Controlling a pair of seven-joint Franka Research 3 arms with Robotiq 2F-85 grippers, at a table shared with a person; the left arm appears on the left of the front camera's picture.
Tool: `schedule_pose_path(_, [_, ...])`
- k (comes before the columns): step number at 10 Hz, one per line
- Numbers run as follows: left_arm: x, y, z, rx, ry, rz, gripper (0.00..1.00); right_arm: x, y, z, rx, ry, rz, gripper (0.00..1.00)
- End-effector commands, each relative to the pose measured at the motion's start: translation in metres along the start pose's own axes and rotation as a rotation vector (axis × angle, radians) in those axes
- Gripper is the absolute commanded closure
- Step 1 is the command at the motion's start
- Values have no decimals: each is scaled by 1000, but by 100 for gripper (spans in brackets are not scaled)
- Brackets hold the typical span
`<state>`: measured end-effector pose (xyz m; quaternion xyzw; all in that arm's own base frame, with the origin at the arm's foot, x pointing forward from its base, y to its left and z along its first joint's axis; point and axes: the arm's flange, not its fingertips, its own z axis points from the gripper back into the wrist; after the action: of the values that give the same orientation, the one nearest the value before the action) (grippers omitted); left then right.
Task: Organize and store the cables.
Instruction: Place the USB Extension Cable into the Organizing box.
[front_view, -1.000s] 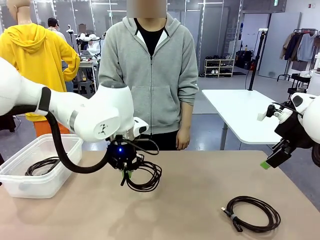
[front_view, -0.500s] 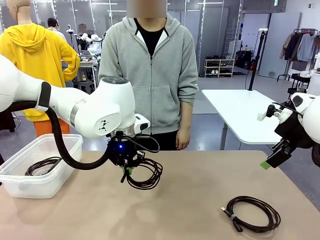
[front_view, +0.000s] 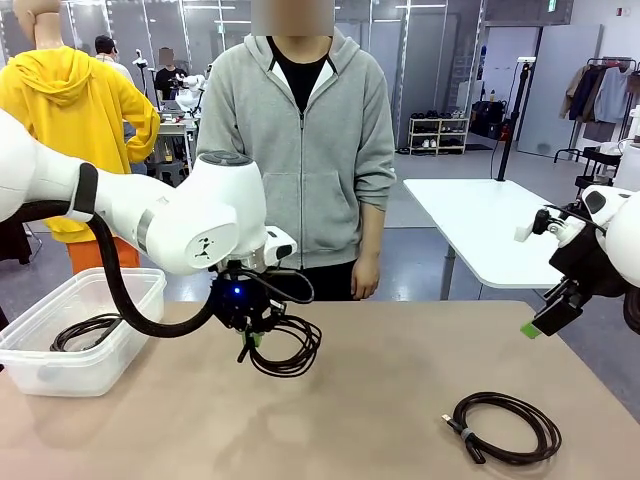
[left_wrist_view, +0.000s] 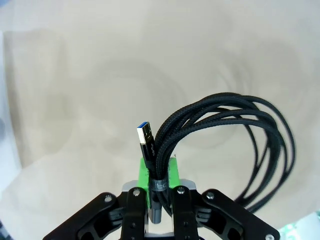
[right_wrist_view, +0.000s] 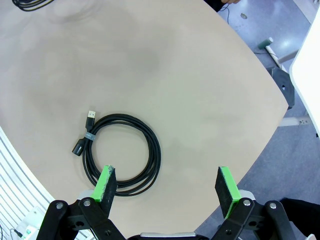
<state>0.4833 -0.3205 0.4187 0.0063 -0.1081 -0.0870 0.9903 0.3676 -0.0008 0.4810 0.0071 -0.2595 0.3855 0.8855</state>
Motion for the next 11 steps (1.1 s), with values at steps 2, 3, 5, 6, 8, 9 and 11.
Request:
schedule_pose_path(2, [4,62,42,-18,26,-99,83,-1,0,1,6,1,-24,0])
schedule_pose_path(3, [1,89,53,-12,36,-134,83,-1,0,1,6,1,-24,0])
schedule_pose_path(5, [-5,156,70,-45,41,-134,83,-1,0,1,6,1,-24,0])
schedule_pose_path(6, [-10,193,75,-50,52,-125,83,-1,0,1,6,1,-24,0])
schedule_pose_path(8, [-18,275,77,-58,0,-53,83,-1,0,1,6,1,-24,0])
schedule_pose_path(9, [-20,308,81,-78,-42,19,83,-1,0,1,6,1,-24,0])
schedule_pose_path(11, [-19,361,76,-67,-83,65,83,-1,0,1,6,1,-24,0])
